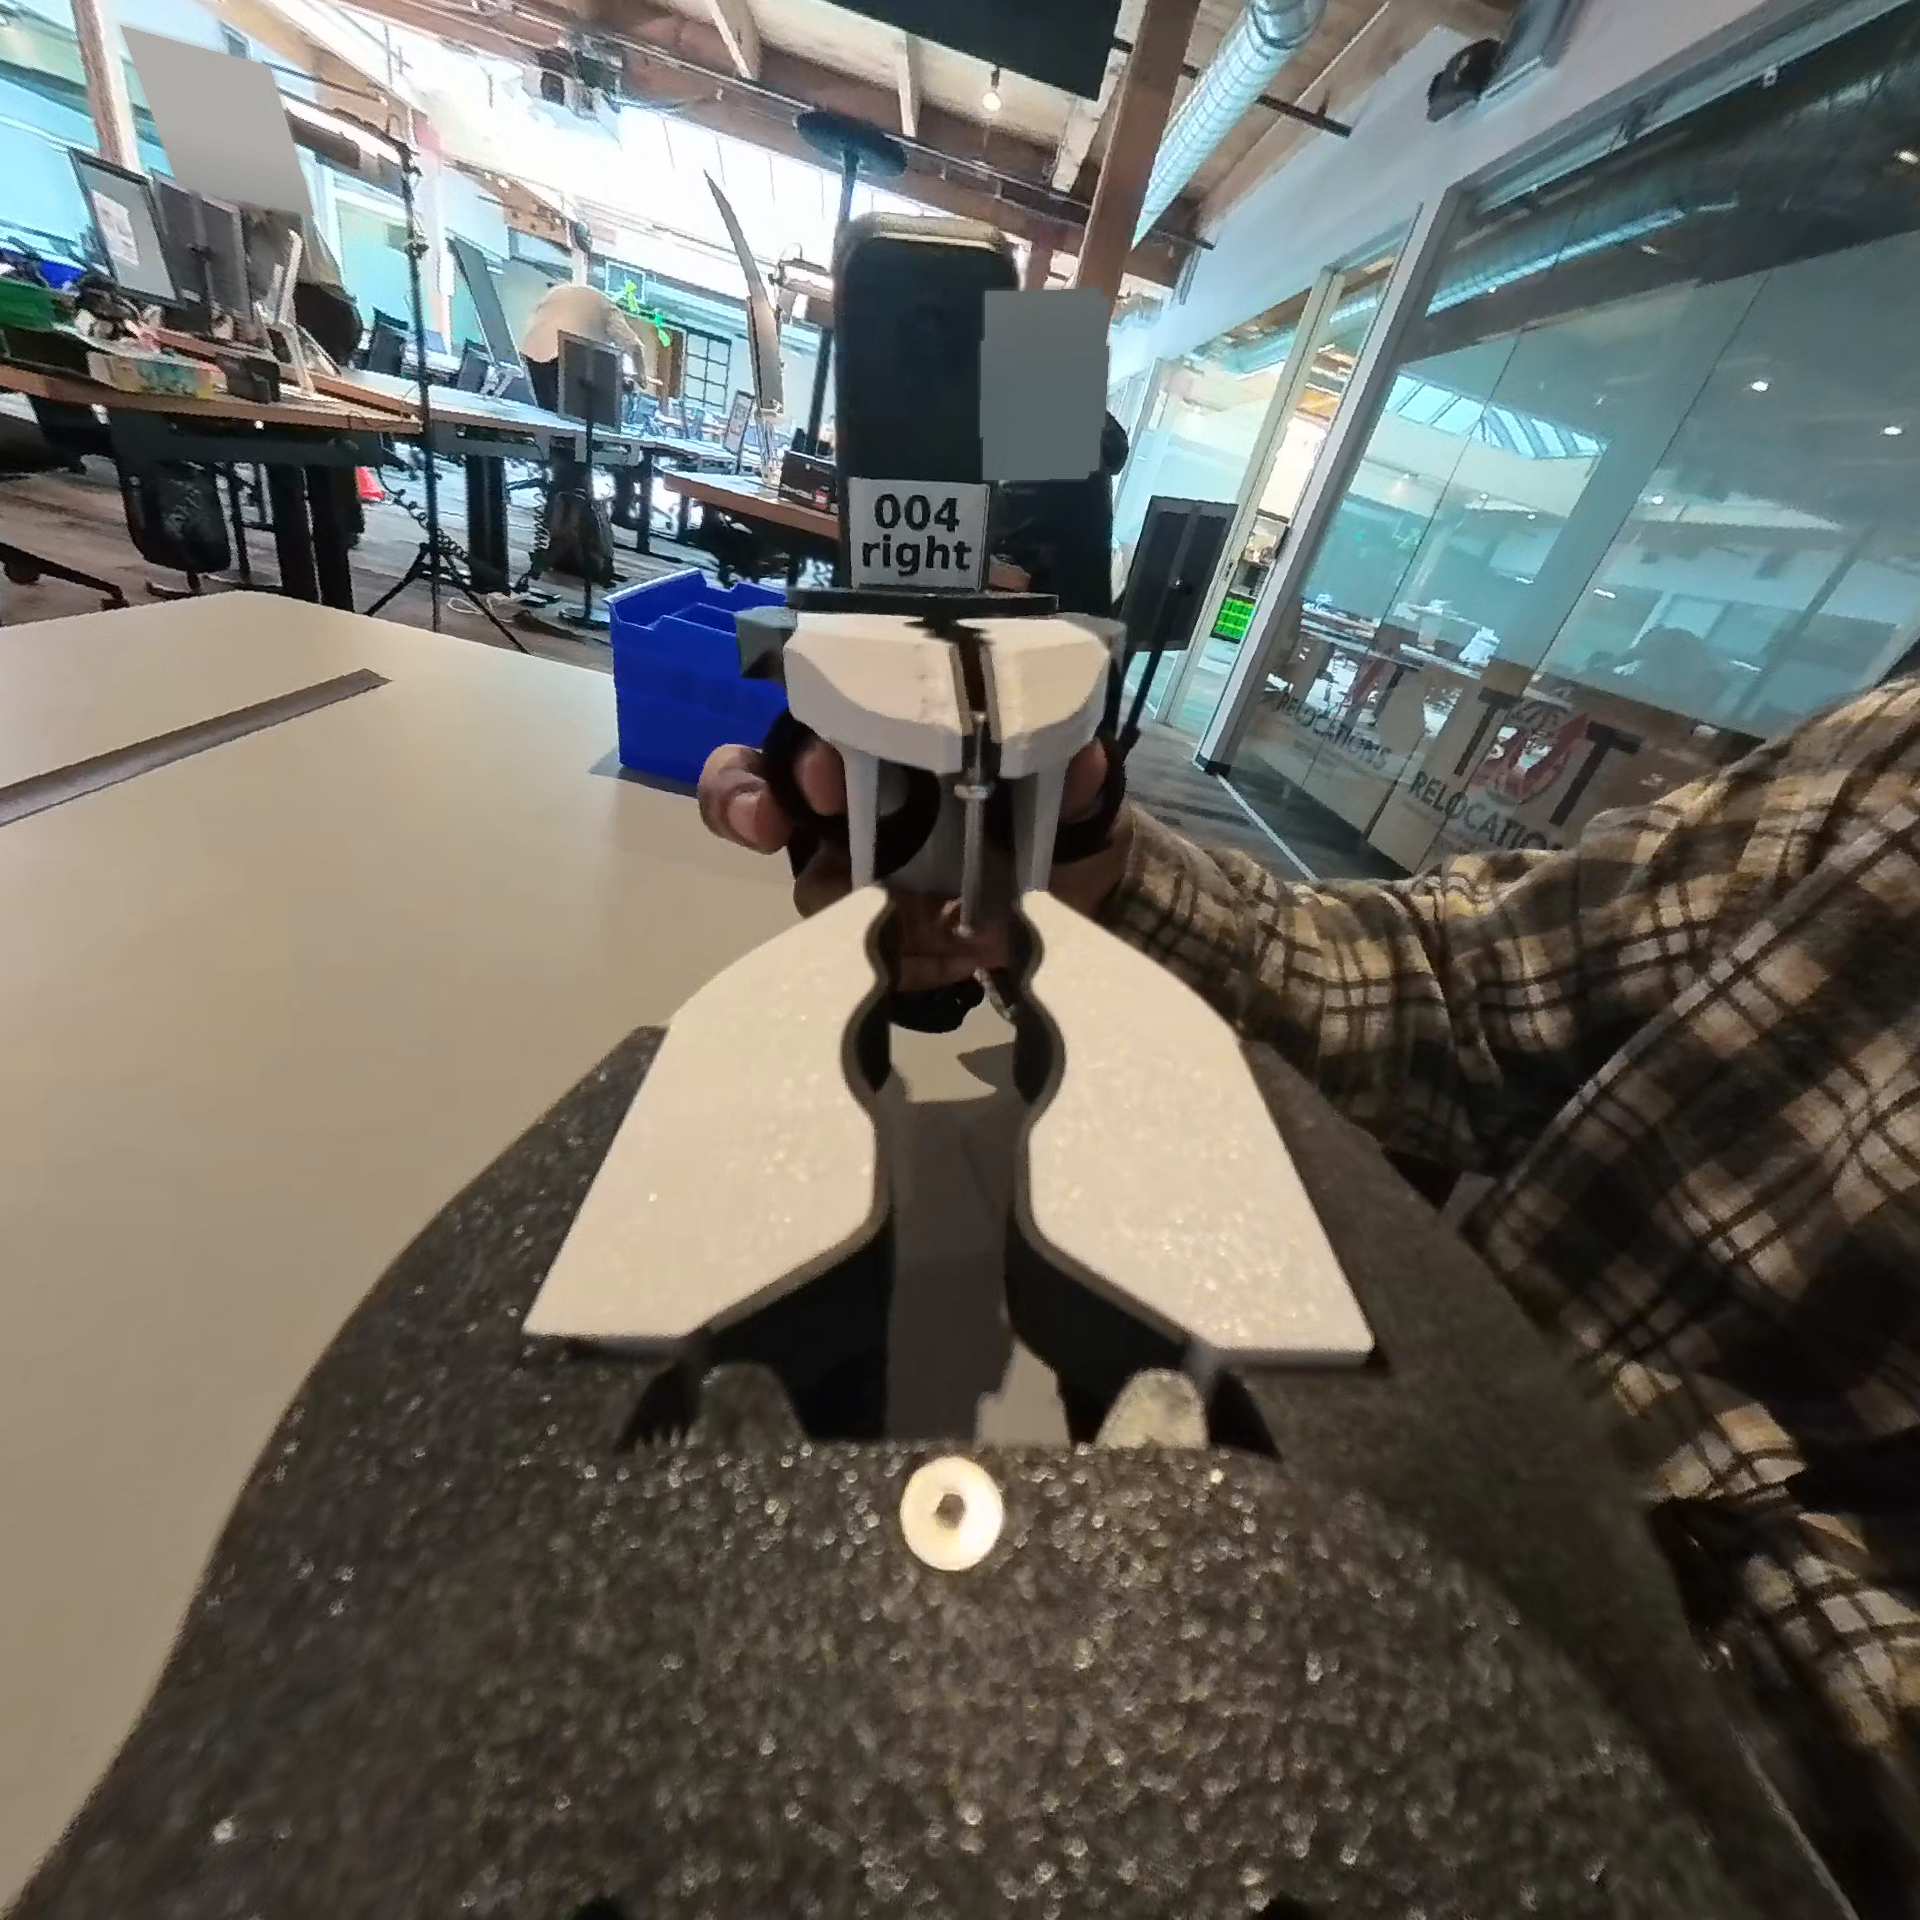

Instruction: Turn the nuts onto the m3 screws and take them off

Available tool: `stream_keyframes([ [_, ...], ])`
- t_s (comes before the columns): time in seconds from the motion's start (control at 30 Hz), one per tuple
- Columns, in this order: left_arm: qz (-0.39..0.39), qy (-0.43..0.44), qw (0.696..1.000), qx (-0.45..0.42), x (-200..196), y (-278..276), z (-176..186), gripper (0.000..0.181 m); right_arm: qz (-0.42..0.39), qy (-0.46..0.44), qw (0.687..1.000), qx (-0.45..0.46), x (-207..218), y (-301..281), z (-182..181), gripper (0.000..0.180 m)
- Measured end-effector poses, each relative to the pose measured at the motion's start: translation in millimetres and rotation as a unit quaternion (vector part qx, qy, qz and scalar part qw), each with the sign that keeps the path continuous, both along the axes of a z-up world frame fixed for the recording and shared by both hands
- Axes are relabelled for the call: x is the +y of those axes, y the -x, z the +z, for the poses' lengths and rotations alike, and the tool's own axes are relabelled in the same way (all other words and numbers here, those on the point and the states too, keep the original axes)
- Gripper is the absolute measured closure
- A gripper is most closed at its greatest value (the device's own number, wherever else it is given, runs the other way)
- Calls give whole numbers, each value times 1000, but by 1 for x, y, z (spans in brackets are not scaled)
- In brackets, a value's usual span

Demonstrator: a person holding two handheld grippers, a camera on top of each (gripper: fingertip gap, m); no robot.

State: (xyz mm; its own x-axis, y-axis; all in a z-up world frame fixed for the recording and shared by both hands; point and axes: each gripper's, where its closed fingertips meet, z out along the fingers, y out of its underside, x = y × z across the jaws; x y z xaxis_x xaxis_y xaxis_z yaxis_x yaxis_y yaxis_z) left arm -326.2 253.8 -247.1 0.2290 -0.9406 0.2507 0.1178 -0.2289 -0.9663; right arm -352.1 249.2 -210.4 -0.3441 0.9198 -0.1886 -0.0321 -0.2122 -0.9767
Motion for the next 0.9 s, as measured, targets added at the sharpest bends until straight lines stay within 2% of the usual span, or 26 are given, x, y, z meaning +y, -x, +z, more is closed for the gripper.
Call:
stream_keyframes([
  [0.43,1,-21,999,30,-4,-2,-3,176,2,-2,1000,-20,0,-1,-5,177],
  [0.83,2,-19,999,29,-7,-2,-1,177,13,1,1000,-11,-3,0,-3,177],
  [0.9,3,-16,1000,20,-7,-2,-1,177,0,5,1000,-2,1,0,-1,161],
])
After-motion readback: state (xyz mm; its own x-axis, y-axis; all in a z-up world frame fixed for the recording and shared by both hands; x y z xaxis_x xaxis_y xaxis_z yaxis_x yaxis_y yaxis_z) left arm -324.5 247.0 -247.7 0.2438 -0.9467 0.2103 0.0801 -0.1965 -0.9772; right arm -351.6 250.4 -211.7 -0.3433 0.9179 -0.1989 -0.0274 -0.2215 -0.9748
